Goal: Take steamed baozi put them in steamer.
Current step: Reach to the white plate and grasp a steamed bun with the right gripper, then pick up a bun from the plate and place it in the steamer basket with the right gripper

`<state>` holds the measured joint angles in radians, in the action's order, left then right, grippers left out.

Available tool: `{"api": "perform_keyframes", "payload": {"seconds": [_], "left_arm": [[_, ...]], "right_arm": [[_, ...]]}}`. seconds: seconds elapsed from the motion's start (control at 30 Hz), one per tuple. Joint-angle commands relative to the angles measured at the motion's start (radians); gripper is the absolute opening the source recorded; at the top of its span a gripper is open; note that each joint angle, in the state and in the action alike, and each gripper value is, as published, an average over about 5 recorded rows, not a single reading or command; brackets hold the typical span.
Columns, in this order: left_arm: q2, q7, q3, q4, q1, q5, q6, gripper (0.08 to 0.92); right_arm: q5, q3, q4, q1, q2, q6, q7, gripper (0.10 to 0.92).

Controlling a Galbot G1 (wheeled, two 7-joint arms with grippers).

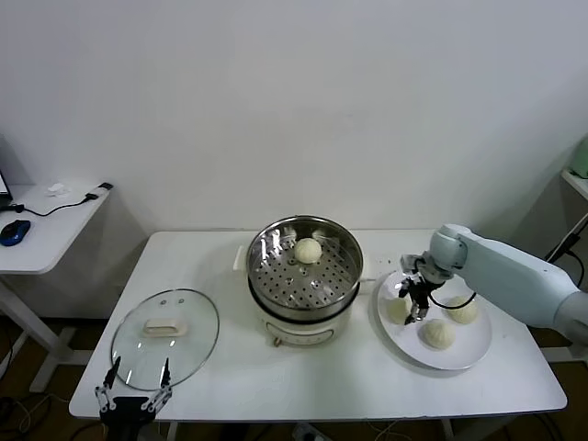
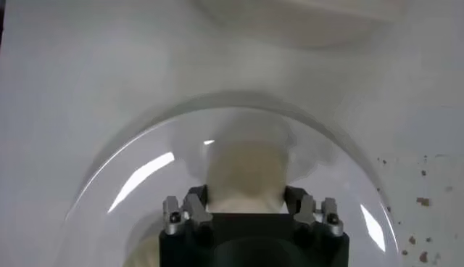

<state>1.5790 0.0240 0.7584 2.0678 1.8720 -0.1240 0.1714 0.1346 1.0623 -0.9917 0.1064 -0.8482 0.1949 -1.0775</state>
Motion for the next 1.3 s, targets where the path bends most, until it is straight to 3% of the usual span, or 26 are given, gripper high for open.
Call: {"api": "perform_keyframes", "payload": {"seconds": [0.03, 0.27, 0.53, 0.83, 1.07, 1.3], "left_arm": [[0.000, -0.001, -0.001, -0.001, 0.005, 0.002, 0.005, 0.823], [0.000, -0.003, -0.001, -0.002, 0.010, 0.006, 0.009, 0.823], [0.001, -0.002, -0.008, 0.003, 0.005, 0.005, 0.006, 0.823], [-0.009, -0.002, -0.020, 0.007, 0.000, 0.019, 0.007, 0.823], [-0.012, -0.011, -0.037, 0.008, 0.001, 0.014, 0.013, 0.823], [-0.019, -0.013, -0.045, 0.007, 0.005, 0.015, 0.020, 0.823]], "right_arm": [[0.012, -0.012, 0.003, -0.002, 0.003, 0.003, -0.003, 0.631], [0.055, 0.001, -0.026, 0.045, 0.037, 0.011, -0.001, 0.600], [0.320, 0.257, -0.066, 0.427, 0.051, 0.027, -0.013, 0.594], [0.616, 0.490, -0.016, 0.779, -0.172, 0.050, -0.019, 0.591], [0.749, 0.504, -0.007, 0.767, -0.409, 0.116, 0.043, 0.585], [0.772, 0.471, 0.046, 0.654, -0.570, 0.163, 0.109, 0.585]]}}
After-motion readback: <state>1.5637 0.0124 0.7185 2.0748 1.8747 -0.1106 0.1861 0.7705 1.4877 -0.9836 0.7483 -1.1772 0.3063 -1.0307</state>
